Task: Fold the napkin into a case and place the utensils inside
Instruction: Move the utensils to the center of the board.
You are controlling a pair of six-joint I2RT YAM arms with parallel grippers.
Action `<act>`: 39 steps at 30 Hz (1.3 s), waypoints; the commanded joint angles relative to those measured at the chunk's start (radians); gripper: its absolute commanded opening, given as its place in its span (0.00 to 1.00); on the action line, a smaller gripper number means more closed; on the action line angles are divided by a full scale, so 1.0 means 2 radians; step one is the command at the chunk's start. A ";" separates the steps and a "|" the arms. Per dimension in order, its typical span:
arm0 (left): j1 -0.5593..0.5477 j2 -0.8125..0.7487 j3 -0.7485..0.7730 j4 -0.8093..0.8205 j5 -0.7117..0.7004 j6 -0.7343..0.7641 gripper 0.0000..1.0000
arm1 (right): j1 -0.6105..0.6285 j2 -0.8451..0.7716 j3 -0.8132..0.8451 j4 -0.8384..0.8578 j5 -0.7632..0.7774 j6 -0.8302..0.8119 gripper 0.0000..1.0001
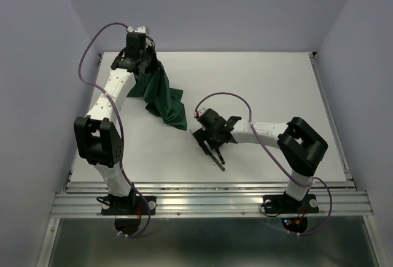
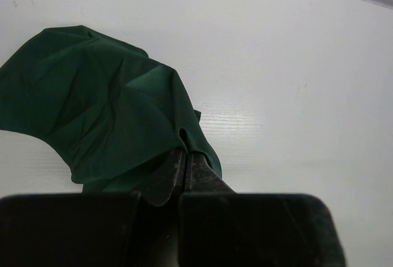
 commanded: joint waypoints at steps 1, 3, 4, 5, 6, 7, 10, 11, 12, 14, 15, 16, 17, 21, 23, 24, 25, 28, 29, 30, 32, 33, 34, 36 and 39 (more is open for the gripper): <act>-0.001 -0.022 0.005 0.013 0.007 0.004 0.00 | 0.003 0.019 -0.022 -0.021 0.058 0.029 0.80; -0.001 -0.021 0.006 0.013 0.007 0.004 0.00 | -0.008 0.016 -0.029 -0.020 0.066 0.046 0.72; -0.001 -0.021 0.007 0.013 0.007 0.004 0.00 | -0.013 0.013 -0.033 -0.021 0.069 0.052 0.69; -0.001 -0.022 0.007 0.013 0.007 0.004 0.00 | -0.019 0.010 -0.036 -0.021 0.071 0.065 0.66; -0.001 -0.021 0.007 0.013 0.008 0.004 0.00 | -0.032 0.006 -0.044 -0.021 0.071 0.072 0.64; -0.001 -0.022 0.007 0.013 0.008 0.004 0.00 | -0.040 0.003 -0.049 -0.020 0.071 0.079 0.63; -0.001 -0.021 0.008 0.013 0.010 0.006 0.00 | -0.072 -0.015 -0.064 -0.021 0.073 0.102 0.62; -0.001 -0.019 0.009 0.013 0.012 0.007 0.00 | -0.081 -0.020 -0.068 -0.021 0.074 0.112 0.62; -0.001 -0.017 0.010 0.014 0.013 0.007 0.00 | -0.090 -0.028 -0.071 -0.021 0.074 0.115 0.61; -0.001 -0.014 0.013 0.013 0.016 0.007 0.00 | -0.116 -0.033 -0.076 -0.026 0.078 0.125 0.59; -0.001 -0.011 0.014 0.013 0.017 0.008 0.00 | -0.124 -0.035 -0.076 -0.028 0.081 0.128 0.59; -0.001 -0.011 0.014 0.012 0.018 0.008 0.00 | -0.132 -0.034 -0.074 -0.032 0.089 0.132 0.59; -0.001 -0.009 0.015 0.012 0.020 0.008 0.00 | -0.149 -0.032 -0.071 -0.042 0.091 0.141 0.59; -0.001 -0.006 0.015 0.013 0.024 0.008 0.00 | -0.198 -0.014 -0.050 -0.066 0.090 0.158 0.59; -0.001 -0.006 0.013 0.015 0.028 0.007 0.00 | -0.229 -0.006 -0.044 -0.068 0.084 0.162 0.59; -0.001 -0.006 0.013 0.015 0.028 0.007 0.00 | -0.229 -0.004 -0.043 -0.070 0.082 0.162 0.59; -0.001 -0.006 0.013 0.014 0.029 0.009 0.00 | -0.249 -0.002 -0.043 -0.071 0.081 0.161 0.59; -0.001 -0.007 0.014 0.012 0.030 0.012 0.00 | -0.288 0.003 -0.050 -0.071 0.082 0.154 0.58; -0.001 -0.007 0.014 0.012 0.030 0.012 0.00 | -0.294 0.003 -0.053 -0.069 0.081 0.153 0.54; -0.001 -0.008 0.014 0.011 0.030 0.012 0.00 | -0.294 0.000 -0.055 -0.069 0.082 0.152 0.52; -0.002 -0.009 0.015 0.011 0.030 0.013 0.00 | -0.294 -0.003 -0.060 -0.066 0.078 0.152 0.42; -0.001 -0.009 0.014 0.011 0.030 0.013 0.00 | -0.294 -0.007 -0.062 -0.058 0.058 0.155 0.41; -0.001 -0.009 0.014 0.011 0.030 0.013 0.00 | -0.294 -0.009 -0.064 -0.053 0.049 0.157 0.41; -0.001 -0.010 0.012 0.011 0.030 0.013 0.00 | -0.294 -0.010 -0.065 -0.045 0.032 0.159 0.41; -0.001 -0.011 0.010 0.012 0.031 0.012 0.00 | -0.294 -0.003 -0.058 -0.043 0.037 0.156 0.41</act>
